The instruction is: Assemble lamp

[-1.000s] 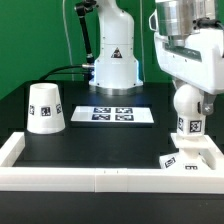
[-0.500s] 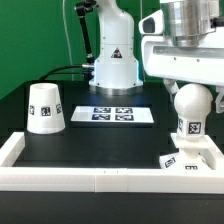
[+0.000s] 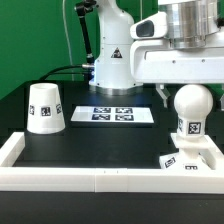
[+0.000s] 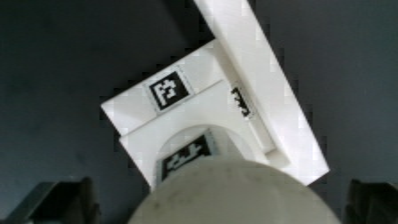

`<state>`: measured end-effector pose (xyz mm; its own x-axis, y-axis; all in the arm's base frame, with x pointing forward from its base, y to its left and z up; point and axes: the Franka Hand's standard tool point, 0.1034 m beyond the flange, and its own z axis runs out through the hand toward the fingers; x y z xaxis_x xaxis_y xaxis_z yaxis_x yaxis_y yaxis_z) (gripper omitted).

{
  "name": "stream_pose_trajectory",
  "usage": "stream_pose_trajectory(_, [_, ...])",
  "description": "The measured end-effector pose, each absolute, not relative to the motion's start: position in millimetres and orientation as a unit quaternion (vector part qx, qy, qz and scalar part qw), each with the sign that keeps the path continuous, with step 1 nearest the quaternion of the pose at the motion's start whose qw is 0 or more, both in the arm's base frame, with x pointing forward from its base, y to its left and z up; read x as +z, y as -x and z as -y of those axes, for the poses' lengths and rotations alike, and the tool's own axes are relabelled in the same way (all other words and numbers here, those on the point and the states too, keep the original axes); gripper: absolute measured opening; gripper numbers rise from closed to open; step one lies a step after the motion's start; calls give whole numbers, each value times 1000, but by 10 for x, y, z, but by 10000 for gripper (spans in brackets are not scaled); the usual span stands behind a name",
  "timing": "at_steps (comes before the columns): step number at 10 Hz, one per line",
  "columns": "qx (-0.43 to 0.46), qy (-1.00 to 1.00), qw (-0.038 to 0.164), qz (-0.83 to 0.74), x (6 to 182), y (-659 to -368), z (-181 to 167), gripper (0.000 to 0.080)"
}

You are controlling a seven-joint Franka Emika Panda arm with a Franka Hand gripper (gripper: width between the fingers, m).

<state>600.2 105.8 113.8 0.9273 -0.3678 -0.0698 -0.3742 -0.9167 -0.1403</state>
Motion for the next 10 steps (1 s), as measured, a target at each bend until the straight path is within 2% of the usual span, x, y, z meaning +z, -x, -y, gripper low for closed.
stream_pose_trajectory(6, [6,997,77,10,1133,-6002,-1033,699])
stream_pose_trajectory(10, [-18,975,47,218,1167,-6072,-979,699])
